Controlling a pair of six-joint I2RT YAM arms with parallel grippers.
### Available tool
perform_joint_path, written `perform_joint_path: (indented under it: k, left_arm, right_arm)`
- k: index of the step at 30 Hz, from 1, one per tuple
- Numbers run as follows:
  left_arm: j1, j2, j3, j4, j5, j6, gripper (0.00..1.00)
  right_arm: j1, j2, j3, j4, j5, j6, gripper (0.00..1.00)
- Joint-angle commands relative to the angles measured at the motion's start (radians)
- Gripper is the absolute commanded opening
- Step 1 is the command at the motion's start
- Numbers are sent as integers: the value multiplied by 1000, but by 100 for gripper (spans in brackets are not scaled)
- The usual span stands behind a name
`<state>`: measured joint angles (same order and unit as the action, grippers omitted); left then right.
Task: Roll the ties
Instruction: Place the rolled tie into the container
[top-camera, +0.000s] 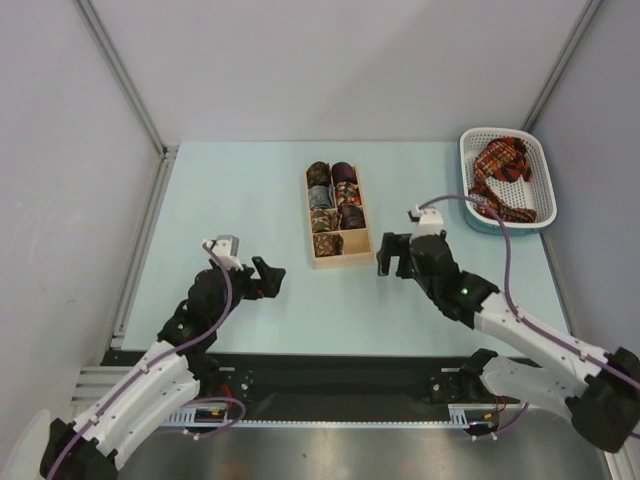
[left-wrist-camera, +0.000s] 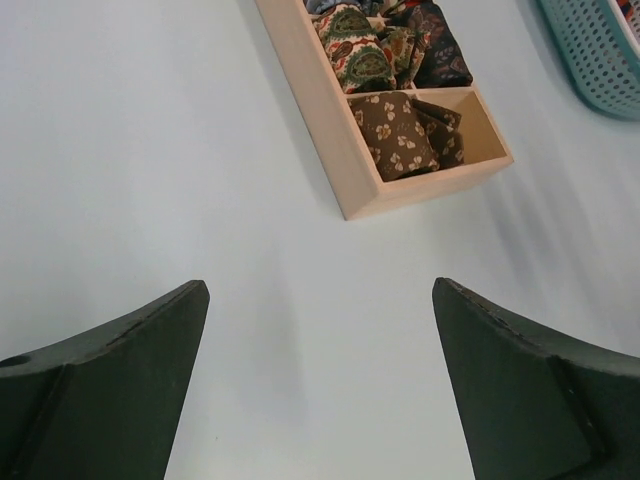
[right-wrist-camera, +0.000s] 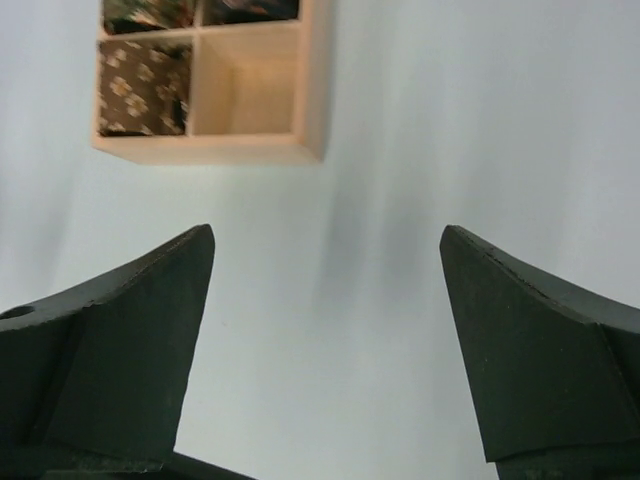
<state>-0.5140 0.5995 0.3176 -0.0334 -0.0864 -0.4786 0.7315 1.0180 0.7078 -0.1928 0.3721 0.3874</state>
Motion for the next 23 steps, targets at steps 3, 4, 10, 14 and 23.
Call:
perform_joint_path:
  k: [3, 4, 10, 14, 23]
  left_arm:
    - [2, -167, -107, 53, 10, 77, 100]
    - [3, -176, -121, 50, 11, 95, 100]
    - [2, -305, -175, 43, 25, 86, 100]
    - [2, -348, -186, 40, 20, 80, 100]
    - [3, -307, -172, 41, 11, 75, 100]
  right_arm:
    - [-18, -232, -224, 177, 110, -8, 100]
    - [-20, -257, -257, 223, 102, -18, 100]
    - [-38, -381, -366, 233, 70, -42, 100]
    - [-52, -363, -361, 225, 56, -33, 100]
    - [-52, -326, -358, 239, 39, -33, 100]
